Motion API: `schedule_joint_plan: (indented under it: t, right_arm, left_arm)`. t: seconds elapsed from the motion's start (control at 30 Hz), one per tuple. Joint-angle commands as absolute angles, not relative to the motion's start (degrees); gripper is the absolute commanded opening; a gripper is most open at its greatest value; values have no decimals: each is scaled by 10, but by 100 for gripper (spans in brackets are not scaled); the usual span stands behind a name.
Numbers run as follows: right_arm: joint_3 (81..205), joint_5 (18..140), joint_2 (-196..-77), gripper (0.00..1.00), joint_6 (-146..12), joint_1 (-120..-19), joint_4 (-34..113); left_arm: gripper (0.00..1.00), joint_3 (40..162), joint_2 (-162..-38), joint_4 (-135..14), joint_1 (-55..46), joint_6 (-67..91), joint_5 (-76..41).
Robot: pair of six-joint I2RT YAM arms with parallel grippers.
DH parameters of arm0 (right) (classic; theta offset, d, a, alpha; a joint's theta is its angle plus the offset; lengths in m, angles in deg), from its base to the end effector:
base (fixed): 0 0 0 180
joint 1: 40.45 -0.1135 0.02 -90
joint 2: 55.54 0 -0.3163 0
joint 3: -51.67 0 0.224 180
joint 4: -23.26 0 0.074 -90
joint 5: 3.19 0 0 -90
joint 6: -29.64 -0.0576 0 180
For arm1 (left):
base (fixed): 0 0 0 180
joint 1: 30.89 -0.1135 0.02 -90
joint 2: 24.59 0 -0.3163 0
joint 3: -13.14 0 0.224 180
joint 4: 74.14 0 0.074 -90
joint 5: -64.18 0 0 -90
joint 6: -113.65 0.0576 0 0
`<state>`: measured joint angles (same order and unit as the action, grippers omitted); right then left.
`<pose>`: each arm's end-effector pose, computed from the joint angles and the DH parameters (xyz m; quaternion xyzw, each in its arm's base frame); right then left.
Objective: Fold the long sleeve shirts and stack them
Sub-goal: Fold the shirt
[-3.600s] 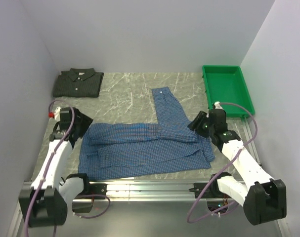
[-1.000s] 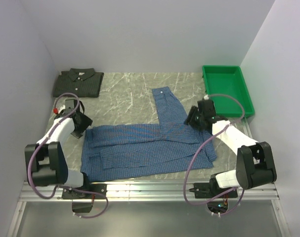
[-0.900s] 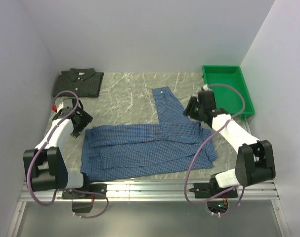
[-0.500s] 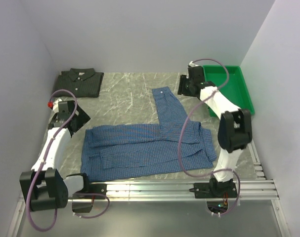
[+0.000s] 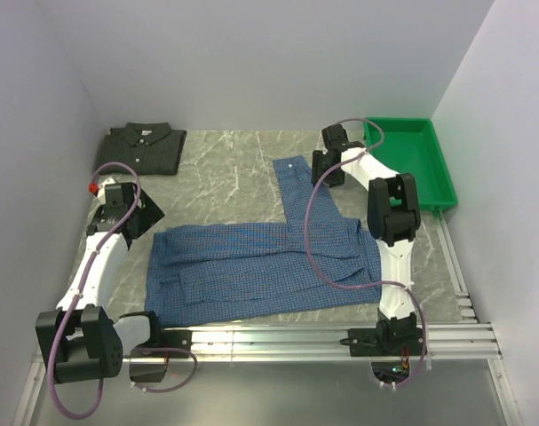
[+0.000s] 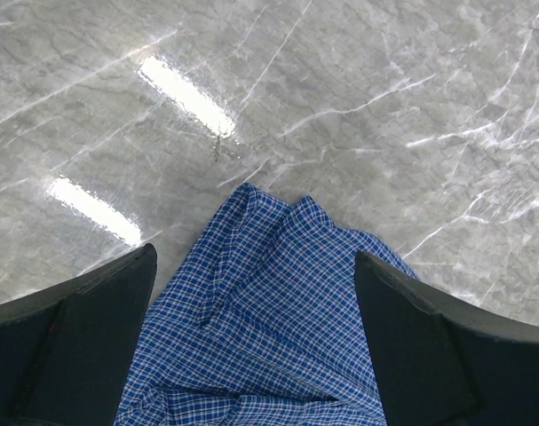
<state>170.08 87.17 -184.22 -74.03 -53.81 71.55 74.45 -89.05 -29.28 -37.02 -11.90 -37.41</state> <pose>0.4931 0.1167 0.2082 0.0035 0.9626 0.0604 0.2641 0.1922 0.0323 0.2896 -0.3643 0.8552 0.0007 0.3687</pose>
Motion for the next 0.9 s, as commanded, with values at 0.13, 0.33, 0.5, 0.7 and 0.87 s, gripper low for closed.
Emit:
schedule_joint_plan:
  t: [0.13,0.33,0.5,0.7,0.87]
  right_arm:
    - [1759,861,-1871,64,-746,-548,773]
    - [1783,839,-1900,62,-747,-562,819]
    - [1752,851,-1897,51,-749,-587,804]
    - [1754,892,-1865,8,-742,-589,781]
    - [1719,938,-1763,0,-712,-594,767]
  left_arm:
    - [99,740,-878,-313,-370,-105,-360]
    - [99,744,-880,-311,-370,-105,-361]
    - [99,739,-869,-314,-370,-105,-360]
    - [99,740,-871,-314,-370,-104,-356]
    - [98,738,-865,-317,-370,-105,-355]
